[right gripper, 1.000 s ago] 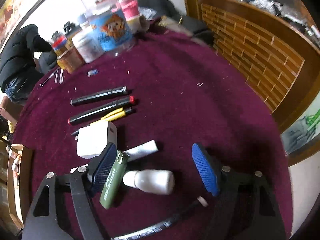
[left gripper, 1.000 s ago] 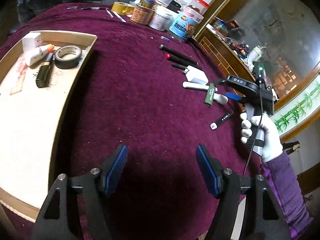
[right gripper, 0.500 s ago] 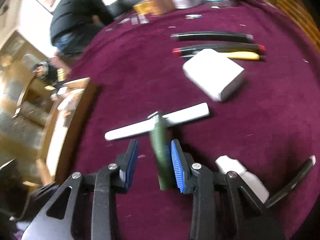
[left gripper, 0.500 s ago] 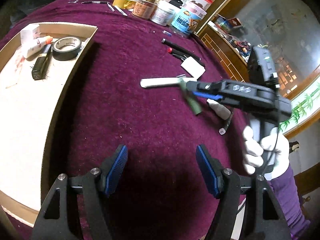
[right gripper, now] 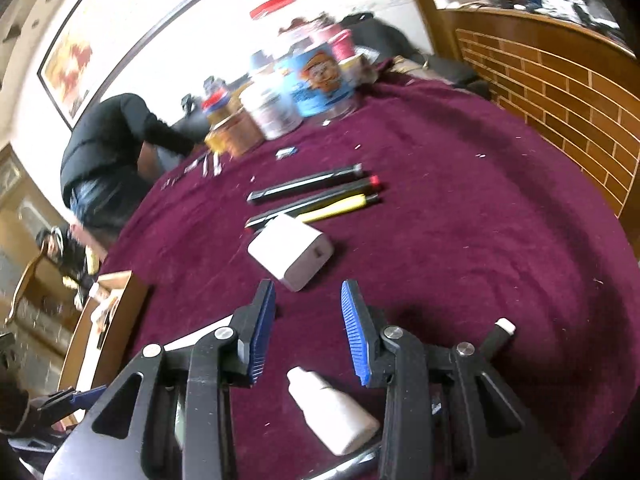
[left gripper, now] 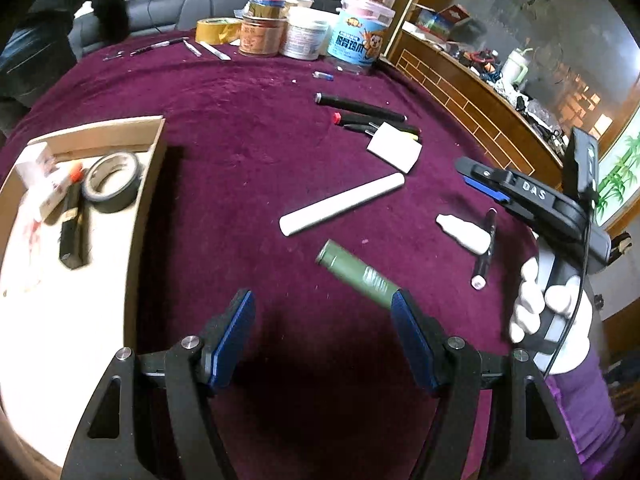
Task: Organize rigid objects
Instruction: 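Grasp the green lighter with the right tool while the left tool reaches the white stick, then grasp the white stick with the left tool and lift it upright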
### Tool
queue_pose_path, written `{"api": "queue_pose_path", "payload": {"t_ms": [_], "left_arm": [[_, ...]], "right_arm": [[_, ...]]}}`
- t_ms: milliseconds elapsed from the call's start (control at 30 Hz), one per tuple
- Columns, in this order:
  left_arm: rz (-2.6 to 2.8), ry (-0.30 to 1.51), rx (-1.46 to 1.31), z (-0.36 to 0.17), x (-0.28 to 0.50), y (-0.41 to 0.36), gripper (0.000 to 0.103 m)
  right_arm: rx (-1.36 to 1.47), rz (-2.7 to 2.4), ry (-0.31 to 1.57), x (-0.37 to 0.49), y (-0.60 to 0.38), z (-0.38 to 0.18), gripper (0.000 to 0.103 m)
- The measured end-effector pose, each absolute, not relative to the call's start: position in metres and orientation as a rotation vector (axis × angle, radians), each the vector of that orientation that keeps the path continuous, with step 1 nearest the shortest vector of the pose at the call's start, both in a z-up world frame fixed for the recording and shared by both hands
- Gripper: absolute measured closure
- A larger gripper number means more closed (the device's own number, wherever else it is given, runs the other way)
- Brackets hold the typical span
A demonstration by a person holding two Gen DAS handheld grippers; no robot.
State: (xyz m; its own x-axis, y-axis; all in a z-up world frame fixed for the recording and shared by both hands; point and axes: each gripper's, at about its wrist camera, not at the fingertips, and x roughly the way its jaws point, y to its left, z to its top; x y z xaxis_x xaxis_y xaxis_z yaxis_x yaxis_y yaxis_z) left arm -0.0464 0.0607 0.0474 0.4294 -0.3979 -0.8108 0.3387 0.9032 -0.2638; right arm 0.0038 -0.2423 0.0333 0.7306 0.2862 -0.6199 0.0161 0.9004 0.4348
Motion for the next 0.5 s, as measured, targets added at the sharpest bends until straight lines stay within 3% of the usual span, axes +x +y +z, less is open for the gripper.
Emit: {"api": "queue_pose_path", "payload": {"t_ms": [200,300,367,400,467,500], "left_arm": [[-0.476,1.018,0.105,0.045,-0.008,0.021,0.039],[-0.511,1.054,0.195,0.031,0.017,-0.009,0.044],[-0.526,1.084,0.241,0.020,0.033,-0.028,0.058],[-0.523,1.088,0.264,0.017,0.036,-0.034,0.059],[-0.500,1.057,0.314,0.017,0.035,-0.041,0.079],[-0.512,1.066,0.304,0.018,0.033,-0.041,0.083]], "right_arm": [[0.504,0.124,0.705,0.007,-0.267,0.029,0.072],[0.530,0.132,0.701,0.008,-0.272,0.028,0.072],[0.524,0.137,0.706,0.007,-0.271,0.027,0.072],[0.519,0.138,0.710,0.008,-0.270,0.026,0.072],[0.510,0.143,0.717,0.008,-0.268,0.026,0.072],[0.507,0.146,0.719,0.008,-0.268,0.025,0.072]]}}
